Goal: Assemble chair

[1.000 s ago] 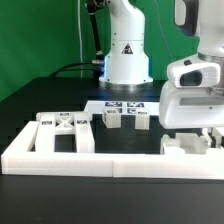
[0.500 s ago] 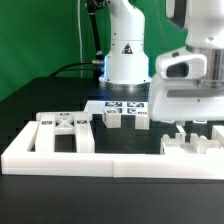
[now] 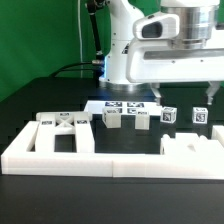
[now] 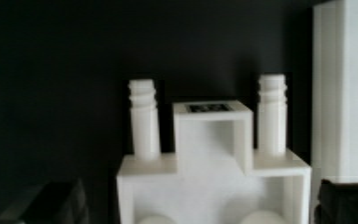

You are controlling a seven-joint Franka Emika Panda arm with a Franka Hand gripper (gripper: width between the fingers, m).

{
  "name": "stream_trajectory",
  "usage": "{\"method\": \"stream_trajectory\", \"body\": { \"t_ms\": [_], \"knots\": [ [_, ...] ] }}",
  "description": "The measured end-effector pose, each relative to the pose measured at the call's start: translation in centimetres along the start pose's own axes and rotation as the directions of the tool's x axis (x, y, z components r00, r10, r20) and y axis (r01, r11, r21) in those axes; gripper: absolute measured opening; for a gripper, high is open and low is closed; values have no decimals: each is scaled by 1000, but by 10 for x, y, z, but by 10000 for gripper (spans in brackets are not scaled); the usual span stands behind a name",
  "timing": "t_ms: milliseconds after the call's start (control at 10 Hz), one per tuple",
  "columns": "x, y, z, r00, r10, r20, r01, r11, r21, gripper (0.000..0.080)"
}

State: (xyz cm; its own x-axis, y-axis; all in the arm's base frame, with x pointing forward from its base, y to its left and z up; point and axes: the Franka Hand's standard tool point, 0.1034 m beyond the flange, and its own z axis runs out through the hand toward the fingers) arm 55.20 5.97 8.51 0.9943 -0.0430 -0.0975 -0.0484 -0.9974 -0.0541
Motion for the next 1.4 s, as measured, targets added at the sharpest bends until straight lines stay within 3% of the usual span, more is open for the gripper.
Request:
{"method": "stream_trajectory", "body": {
  "t_ms": [200,300,600,800,1000,1300,1400],
  "knots": [
    [-25,29,11,999,37,24,-37,999,-18,648],
    [-27,37,14,999,32,22,-32,999,-22,648],
    [-27,37,15,999,30,24,-29,999,-20,648],
    [-46,48,25,998,51,43,-50,999,-15,648],
    [-61,49,31,998,35,56,-34,999,-17,648],
    [-61,49,31,997,34,73,-32,999,-16,648],
    [-67,50,31,990,13,143,-12,1000,-11,648]
  ]
}}
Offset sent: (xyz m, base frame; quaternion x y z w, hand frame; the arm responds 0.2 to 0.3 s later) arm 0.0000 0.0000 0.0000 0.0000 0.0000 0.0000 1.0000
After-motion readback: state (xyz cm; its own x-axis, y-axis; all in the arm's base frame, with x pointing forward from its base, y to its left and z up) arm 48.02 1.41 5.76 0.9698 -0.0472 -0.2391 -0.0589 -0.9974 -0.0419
